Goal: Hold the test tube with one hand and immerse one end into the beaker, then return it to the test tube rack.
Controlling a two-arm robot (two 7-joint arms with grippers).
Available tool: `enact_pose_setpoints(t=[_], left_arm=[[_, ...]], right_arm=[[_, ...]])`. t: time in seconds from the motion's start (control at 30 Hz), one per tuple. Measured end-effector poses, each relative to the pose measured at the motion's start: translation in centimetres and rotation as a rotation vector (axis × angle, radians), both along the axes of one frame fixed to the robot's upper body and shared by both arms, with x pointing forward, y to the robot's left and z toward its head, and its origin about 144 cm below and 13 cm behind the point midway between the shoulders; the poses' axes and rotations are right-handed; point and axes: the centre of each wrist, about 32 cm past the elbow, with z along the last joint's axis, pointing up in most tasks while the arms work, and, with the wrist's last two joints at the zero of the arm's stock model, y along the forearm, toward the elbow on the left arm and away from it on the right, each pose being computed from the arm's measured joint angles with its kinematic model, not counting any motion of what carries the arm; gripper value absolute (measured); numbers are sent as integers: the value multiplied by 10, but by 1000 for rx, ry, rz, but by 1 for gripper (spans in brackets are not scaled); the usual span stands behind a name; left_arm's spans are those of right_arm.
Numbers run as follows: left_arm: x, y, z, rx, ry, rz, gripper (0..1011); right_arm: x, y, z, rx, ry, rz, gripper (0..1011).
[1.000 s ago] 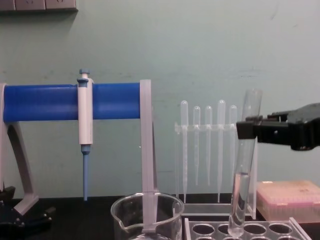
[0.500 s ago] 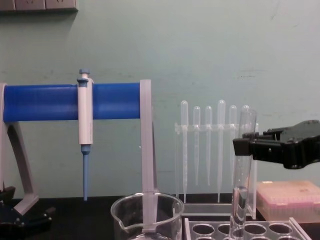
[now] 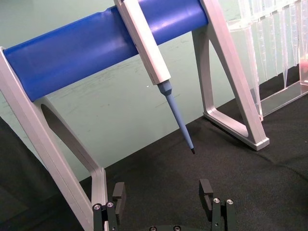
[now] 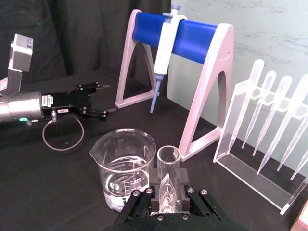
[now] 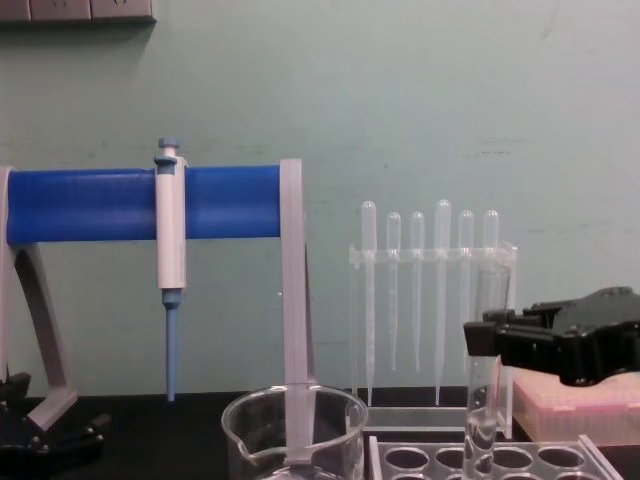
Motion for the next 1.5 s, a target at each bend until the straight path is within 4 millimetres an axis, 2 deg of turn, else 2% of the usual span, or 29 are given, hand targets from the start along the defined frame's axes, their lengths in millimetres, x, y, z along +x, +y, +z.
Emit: enact_pose_setpoints(t=[0.8,1.13,1.27,1.37,1.43,1.47,1.5], left_arm=[[0,0,0,0,0,0,1000],[0,0,0,0,0,0,1000],[0,0,0,0,0,0,1000],[0,0,0,0,0,0,1000],[0,0,0,0,0,0,1000],[0,0,0,0,0,0,1000],[0,0,0,0,0,0,1000]], right_arm=[[2,7,-19,3,30,-24,222],[2,7,-19,2,29,-23,226],[2,7,-18,2,29,-23,283],[2,7,-18,2,28,-22,424],[2,7,-18,2,28,-22,486],[2,7,-18,2,28,-22,486],[2,7,-18,2,28,-22,544]])
